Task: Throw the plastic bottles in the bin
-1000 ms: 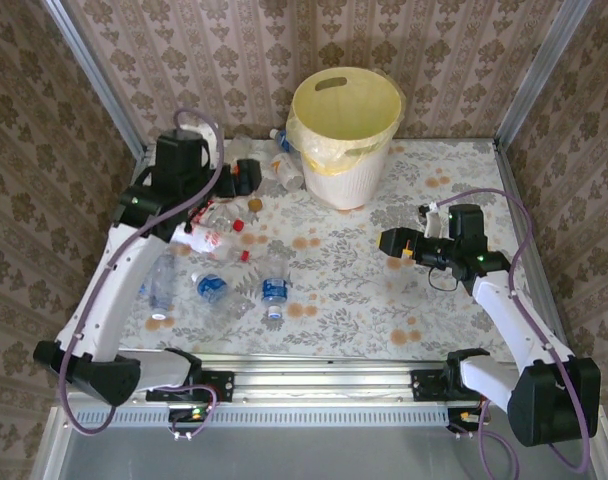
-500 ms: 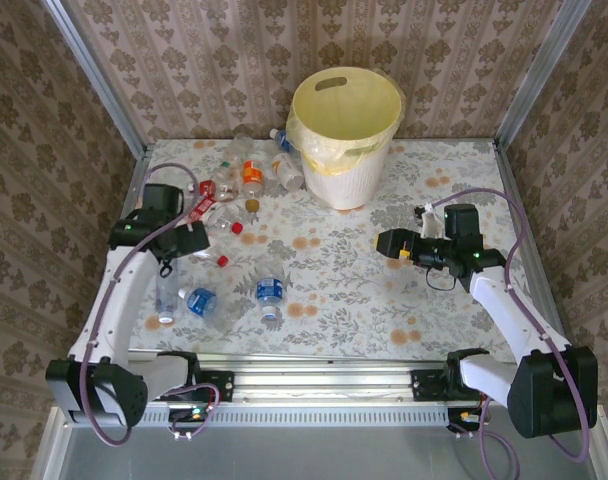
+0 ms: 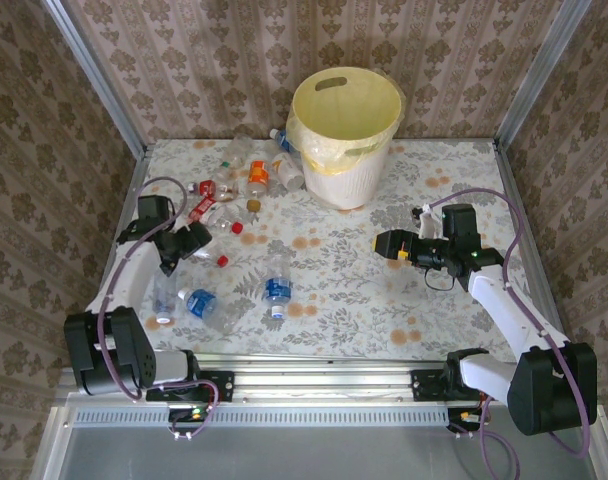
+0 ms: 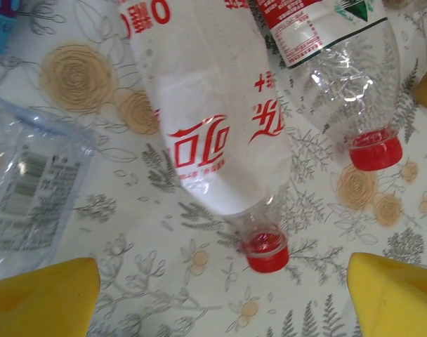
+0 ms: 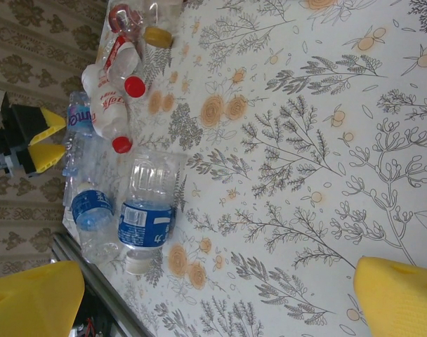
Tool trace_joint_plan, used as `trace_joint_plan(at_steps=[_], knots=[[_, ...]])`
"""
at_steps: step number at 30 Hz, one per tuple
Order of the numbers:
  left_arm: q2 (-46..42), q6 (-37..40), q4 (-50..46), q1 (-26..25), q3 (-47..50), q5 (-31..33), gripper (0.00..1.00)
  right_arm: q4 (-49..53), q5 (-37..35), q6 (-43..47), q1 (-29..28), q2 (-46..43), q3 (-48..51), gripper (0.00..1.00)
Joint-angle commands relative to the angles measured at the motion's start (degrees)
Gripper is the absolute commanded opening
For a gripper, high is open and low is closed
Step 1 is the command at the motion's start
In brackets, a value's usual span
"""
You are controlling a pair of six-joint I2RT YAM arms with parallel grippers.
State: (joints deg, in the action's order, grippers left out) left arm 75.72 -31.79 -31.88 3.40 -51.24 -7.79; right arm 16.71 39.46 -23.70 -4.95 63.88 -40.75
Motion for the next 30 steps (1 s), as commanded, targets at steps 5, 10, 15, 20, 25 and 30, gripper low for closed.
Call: trace_joint_plan(at_steps=[5,10,15,20,25,30], knots=[[5.3,-5.5,10.3,0.7,3.5,-3.3,0.87,0.0,2.2,1.4,-0.4,0.4,-0.6,1.00],[9.0,-6.5,15.6,0.7,4.7,-4.7,0.82,0.0,2.1,1.3,-0.4,0.0,-0.2,1.00],[11.9,-7.9,20.5,0.7,5.5,-5.8,0.74,0.3,2.1,1.4,-0.5,0.0,-0.1,1.00],[13.3,-7.9,22.2,0.8,5.5,-5.7,0.66,0.3,2.1,1.4,-0.5,-0.3,0.0,1.00],[14.1,-8.6,23.3,1.0,6.5,-5.7,0.55,0.2,2.2,1.4,-0.5,-0.2,0.0,1.00],[13.3,-8.3,23.4,1.1,7.4,-5.9,0.40,0.3,2.3,1.4,-0.5,-0.2,0.2,1.00]])
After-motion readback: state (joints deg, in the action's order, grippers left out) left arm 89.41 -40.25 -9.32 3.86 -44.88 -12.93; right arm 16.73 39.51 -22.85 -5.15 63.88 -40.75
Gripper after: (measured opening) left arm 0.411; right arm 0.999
